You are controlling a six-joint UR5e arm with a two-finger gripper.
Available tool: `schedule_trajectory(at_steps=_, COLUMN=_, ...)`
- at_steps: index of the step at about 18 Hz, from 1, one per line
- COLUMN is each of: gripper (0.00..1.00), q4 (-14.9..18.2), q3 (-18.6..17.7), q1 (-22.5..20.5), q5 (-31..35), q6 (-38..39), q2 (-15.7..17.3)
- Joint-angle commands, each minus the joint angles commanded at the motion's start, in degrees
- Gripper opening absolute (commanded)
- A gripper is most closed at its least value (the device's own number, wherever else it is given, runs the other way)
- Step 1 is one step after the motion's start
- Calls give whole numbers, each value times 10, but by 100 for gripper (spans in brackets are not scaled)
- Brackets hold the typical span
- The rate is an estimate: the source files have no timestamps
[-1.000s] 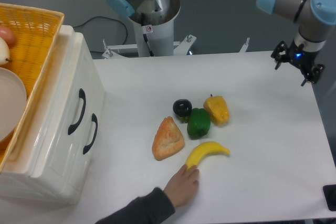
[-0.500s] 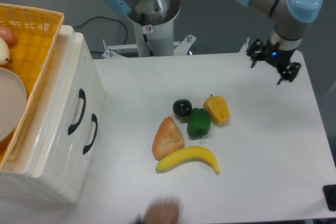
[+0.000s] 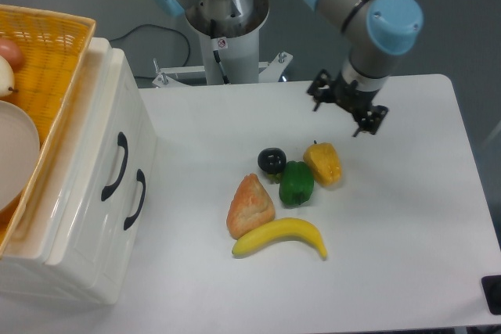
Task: Slide open the top white drawer
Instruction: 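Move the gripper toward the handle of the upper white drawer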
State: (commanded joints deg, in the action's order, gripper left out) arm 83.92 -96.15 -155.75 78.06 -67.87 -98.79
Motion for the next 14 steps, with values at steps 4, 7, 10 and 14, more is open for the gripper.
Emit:
schedule_trajectory(at_steps=4, gripper=100, q4=33, q3=0, q1=39, q5=-14, q6=58, q2=15)
schedule_trajectory(at_steps=7, gripper=100, q4=35, q3=1, q1=66, q5=-19, q6=113, q2=18)
schedule_trajectory(at_steps=10, gripper=100, q4=35, q3=2, q1=87, q5=-52, q6=170, q2=21)
schedule_trajectory(at_steps=14, gripper=100, q4=36, q3=7, q1=95, q5=-105, q6=209, q2=21)
